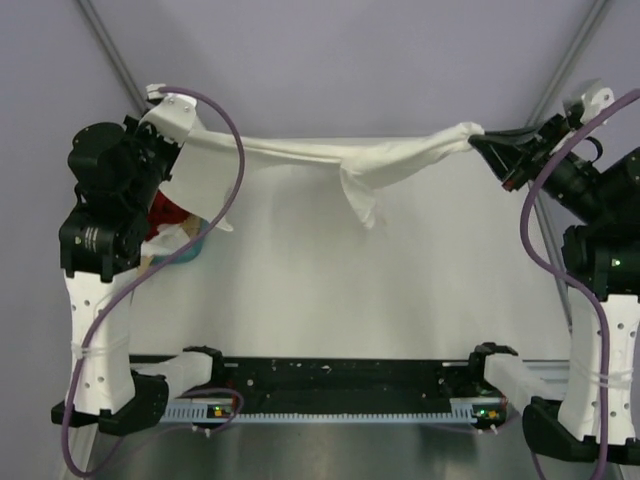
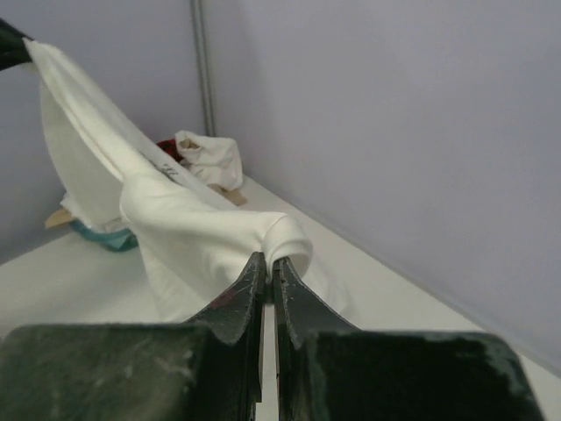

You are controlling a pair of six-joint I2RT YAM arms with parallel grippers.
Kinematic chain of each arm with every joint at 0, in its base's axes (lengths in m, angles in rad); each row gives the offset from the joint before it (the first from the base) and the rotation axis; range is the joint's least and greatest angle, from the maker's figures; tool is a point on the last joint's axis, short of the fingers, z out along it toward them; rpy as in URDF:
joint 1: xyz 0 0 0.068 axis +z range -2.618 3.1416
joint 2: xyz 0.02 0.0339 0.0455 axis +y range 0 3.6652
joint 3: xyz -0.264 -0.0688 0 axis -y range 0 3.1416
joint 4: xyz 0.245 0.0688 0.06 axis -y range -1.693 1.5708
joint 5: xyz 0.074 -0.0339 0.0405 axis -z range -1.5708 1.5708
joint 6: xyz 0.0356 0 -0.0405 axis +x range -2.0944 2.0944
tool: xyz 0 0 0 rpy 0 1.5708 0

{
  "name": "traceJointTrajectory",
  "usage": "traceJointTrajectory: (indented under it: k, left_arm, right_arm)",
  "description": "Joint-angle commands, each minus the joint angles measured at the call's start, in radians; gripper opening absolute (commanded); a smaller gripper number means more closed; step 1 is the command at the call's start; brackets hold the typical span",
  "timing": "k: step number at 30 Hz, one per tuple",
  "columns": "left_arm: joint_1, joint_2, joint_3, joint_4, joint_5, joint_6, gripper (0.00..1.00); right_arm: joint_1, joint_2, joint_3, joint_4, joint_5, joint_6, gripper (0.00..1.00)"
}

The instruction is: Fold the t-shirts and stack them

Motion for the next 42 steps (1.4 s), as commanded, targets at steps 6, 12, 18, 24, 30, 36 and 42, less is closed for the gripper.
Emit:
traceJointTrajectory:
  k: [6,12,18,24,30,36,42]
  left_arm:
    - [0.013,0.058,-0.133,-0.05,0.032,-0.032,0.0]
    - [0.007,0.26,-0.033,0.072,0.096,-0.098,0.0]
    - [-0.065,0.562,0.479,0.021,0.055,-0.143,0.0]
    - [-0.102,0.54,0.527,0.101,0.064,-0.121,0.0]
    - [-0.102,0.437,0.123,0.142,0.142,-0.048,0.0]
    - [-0.091,0.402,-0.337,0.249,0.187,0.023,0.0]
    - [-0.064,0.458,-0.52,0.179,0.208,0.084,0.38]
  right_arm:
    - [-0.014,0.014,-0.236,0.146,-0.349,-0.044,0.0]
    - [-0.014,0.315,-0.128,0.262,-0.195,0.015,0.0]
    - [-0.014,0.725,0.594,0.236,-0.182,0.191,0.0]
    - [-0.014,0.798,0.911,0.313,-0.333,0.237,0.0]
    - [0.076,0.588,0.388,0.405,-0.713,0.172,0.0]
    - [0.286,0.476,-0.128,0.399,-0.748,-0.001,0.0]
    - [0.634,0.69,-0.119,-0.383,-0.334,-0.601,0.0]
